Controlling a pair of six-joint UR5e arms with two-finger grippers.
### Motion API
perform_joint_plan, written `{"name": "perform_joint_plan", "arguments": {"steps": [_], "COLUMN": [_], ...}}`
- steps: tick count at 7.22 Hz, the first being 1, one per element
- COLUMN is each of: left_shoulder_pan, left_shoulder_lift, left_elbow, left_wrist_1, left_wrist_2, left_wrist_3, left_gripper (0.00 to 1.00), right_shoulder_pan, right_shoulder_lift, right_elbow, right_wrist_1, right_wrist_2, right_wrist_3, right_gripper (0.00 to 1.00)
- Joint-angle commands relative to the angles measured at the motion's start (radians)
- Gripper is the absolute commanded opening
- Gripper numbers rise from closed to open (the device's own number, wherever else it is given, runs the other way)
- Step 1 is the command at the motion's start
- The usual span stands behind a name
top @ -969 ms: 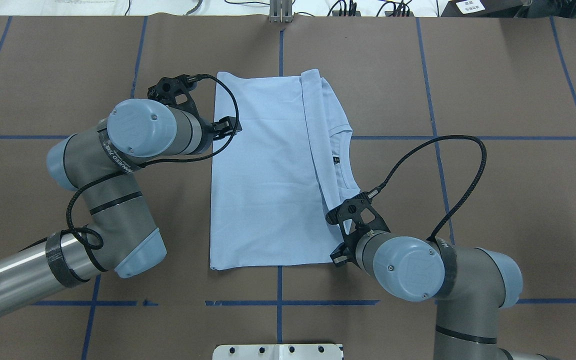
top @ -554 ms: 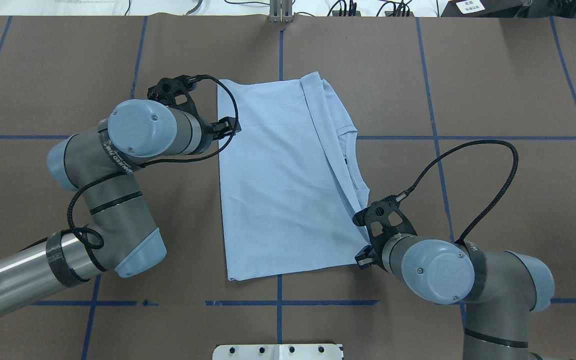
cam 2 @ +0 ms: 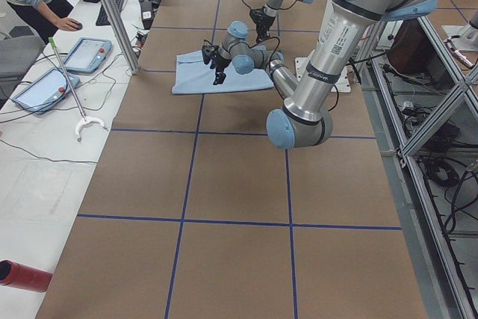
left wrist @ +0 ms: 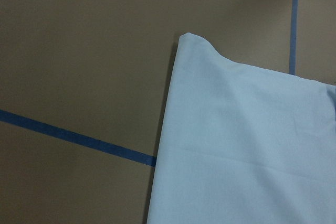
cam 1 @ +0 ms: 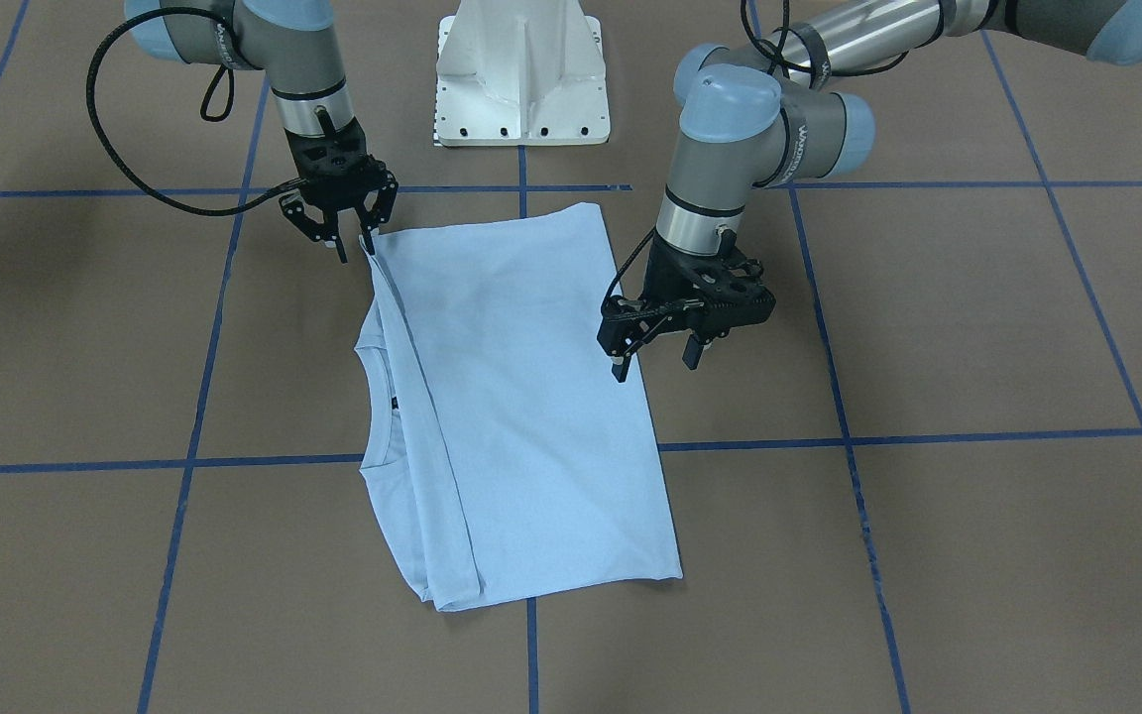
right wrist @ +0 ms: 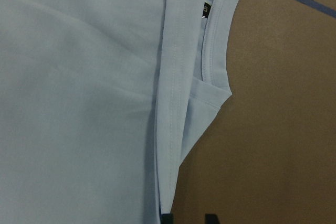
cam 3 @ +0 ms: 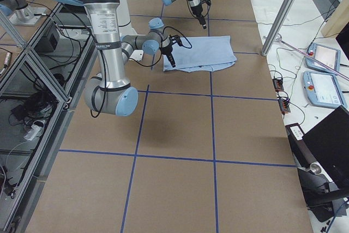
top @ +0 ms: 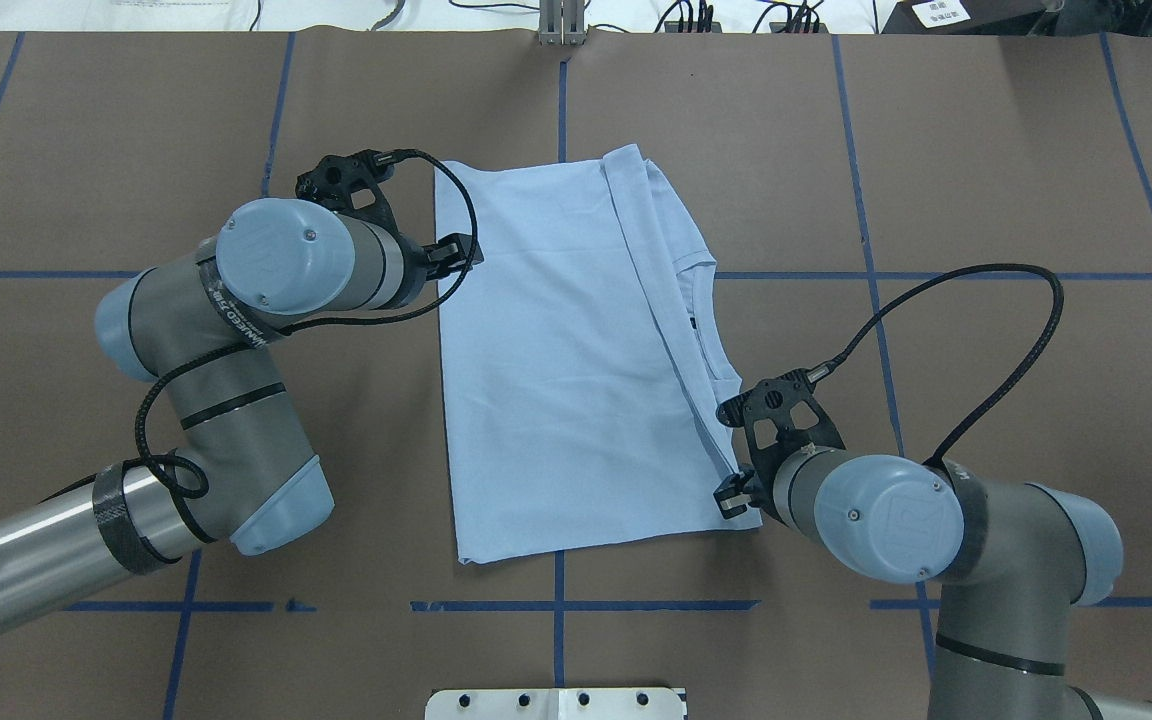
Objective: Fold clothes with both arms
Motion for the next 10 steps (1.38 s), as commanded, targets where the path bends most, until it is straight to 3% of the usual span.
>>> {"name": "perform_joint_plan", "arguments": {"steps": [1, 4, 10], "left_shoulder_pan": [0.000, 0.000, 0.002], "left_shoulder_lift": [0.001, 0.001, 0.000], "left_elbow": [0.000, 0.000, -0.002], "left_wrist_1": [-0.002, -0.003, -0.003], "left_wrist_2": [0.000, 0.000, 0.000], "left_wrist_3": [0.000, 0.000, -0.002], "left_gripper": [1.00, 1.00, 1.00], "right_shoulder_pan": [0.059, 0.065, 0.088], "right_shoulder_lift": [0.228, 0.290, 0.286], "right_elbow": [-0.083, -0.215, -0.301], "right_wrist_1": [-0.216, -0.245, -0.244], "right_wrist_2": [0.050, 0.043, 0.058], "right_wrist_3": [-0.041, -0.127, -0.201], "right_gripper": [1.00, 1.00, 1.00]}}
